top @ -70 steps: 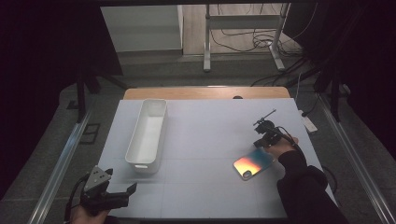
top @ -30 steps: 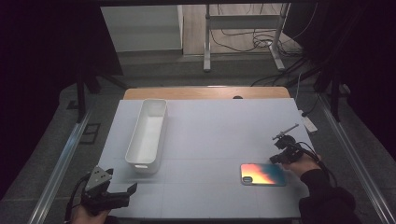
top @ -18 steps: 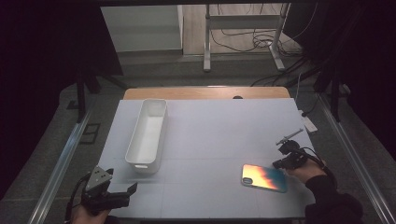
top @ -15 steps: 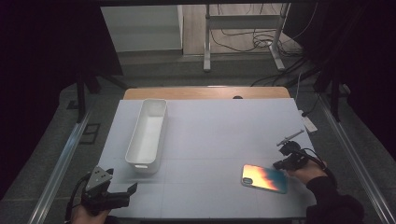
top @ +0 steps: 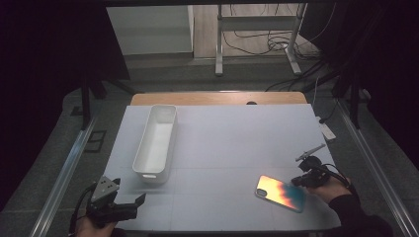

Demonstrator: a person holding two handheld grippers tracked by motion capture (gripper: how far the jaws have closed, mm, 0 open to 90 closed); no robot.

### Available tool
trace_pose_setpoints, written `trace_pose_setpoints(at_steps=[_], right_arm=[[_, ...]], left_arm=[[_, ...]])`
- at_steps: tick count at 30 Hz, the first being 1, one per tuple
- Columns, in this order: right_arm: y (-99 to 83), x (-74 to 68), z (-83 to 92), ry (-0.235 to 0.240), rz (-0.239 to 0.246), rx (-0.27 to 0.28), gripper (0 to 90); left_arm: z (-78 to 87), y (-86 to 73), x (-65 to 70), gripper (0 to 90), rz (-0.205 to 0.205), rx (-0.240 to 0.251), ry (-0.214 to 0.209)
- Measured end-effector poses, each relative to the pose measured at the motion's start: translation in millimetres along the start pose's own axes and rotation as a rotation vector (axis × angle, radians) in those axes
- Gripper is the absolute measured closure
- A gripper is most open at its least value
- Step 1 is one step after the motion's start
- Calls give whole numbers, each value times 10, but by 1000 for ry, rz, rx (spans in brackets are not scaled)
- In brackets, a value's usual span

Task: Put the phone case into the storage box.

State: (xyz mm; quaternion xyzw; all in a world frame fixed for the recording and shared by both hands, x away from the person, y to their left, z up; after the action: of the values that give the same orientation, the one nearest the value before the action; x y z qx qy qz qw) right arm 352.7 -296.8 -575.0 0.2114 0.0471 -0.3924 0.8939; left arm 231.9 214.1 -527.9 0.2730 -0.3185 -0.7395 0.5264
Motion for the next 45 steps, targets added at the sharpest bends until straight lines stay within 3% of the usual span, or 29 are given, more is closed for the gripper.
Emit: trace_pose_setpoints(at_steps=[26,38,45], right_arm=[[-147,-108,23,8,9,1,882],[-126,-118,196,-50,34,62,725],[-142,-156,267,-61,40,93,609]], left_arm=[[-4,2,4,40,-4,-2,2],[-6,2,4,40,-4,-2,2],[-5,3,5,40,-4,-1,2]])
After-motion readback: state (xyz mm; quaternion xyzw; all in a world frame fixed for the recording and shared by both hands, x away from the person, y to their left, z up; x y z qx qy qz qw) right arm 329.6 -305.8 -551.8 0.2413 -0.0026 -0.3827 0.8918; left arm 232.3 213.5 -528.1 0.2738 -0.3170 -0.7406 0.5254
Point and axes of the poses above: each handheld gripper's, and its own axes: z roughly backward along the jaws, y roughly out of its top, x roughly to its right, the point moved 9 cm from there along -z, roughly forward along the jaws, and after that the axes turned 10 degrees about y, right-handed, at the moved point
